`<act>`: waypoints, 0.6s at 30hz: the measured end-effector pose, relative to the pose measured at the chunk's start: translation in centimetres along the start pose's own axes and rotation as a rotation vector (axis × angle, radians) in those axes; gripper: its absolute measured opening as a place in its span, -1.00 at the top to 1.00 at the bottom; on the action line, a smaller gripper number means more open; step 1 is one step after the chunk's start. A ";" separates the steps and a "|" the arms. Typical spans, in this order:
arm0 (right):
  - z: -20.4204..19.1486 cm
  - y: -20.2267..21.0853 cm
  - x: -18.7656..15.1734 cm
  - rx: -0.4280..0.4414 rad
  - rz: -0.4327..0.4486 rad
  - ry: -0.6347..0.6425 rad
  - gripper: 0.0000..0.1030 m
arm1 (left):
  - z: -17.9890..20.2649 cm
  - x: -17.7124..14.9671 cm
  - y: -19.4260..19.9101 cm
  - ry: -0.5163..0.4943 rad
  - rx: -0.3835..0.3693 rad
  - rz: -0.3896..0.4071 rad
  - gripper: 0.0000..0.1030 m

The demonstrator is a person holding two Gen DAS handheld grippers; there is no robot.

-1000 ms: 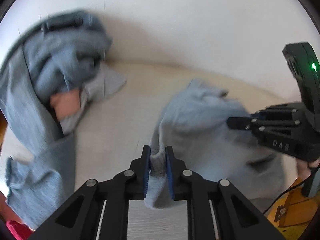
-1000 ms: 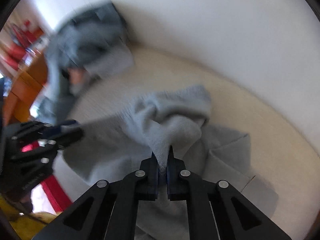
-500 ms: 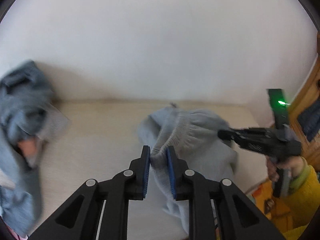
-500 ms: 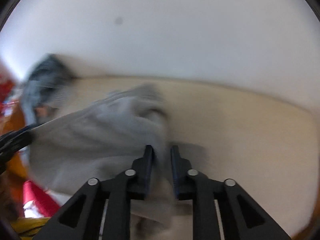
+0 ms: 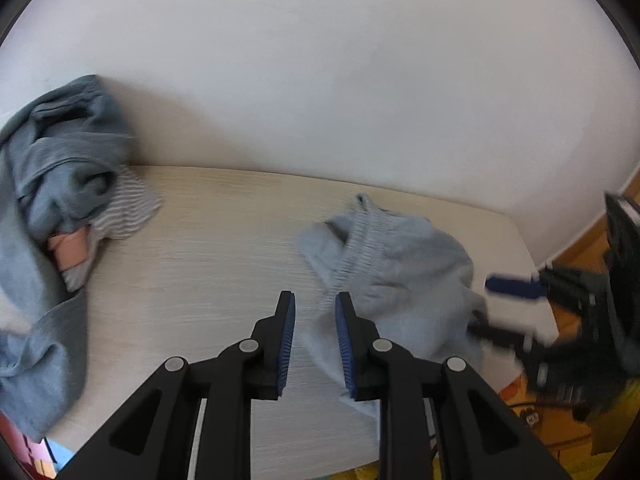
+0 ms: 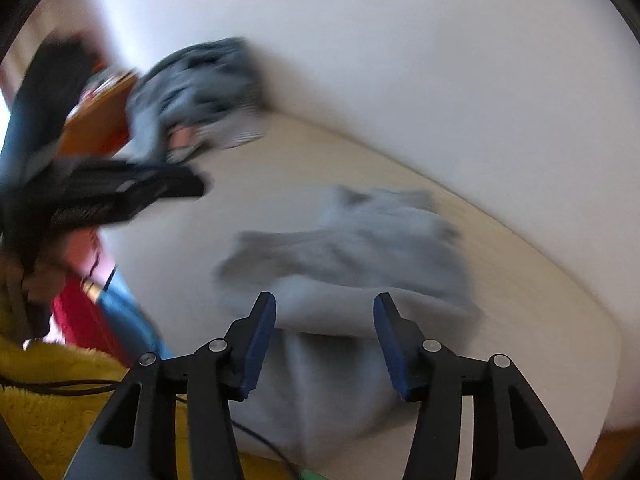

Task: Fold clothes

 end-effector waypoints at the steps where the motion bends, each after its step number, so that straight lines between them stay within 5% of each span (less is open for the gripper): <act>1: -1.1 -0.8 0.0 0.013 -0.013 0.029 -0.14 | -0.5 -0.2 0.1 0.008 0.012 0.005 0.61; 7: -1.9 -5.4 -0.4 -0.111 -0.098 0.147 -0.13 | -4.0 -1.0 0.3 0.082 0.055 0.002 0.60; 11: 0.8 -4.6 -0.8 -0.083 -0.115 0.033 0.88 | -4.8 -1.6 0.3 0.087 0.063 -0.001 0.60; 18: 7.5 4.5 -0.5 -0.183 0.063 -0.181 0.90 | -3.0 -2.8 -1.1 0.066 0.006 -0.050 0.60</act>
Point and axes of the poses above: each gripper's, at about its wrist camera, not at the fingertips, and y roughly against the way its jaws point, z to its right, x to its top, the point moved 9 cm from there along -y, roughly the way its jaws point, and after that the axes turned 1 degree about y, right-handed, at the moved point
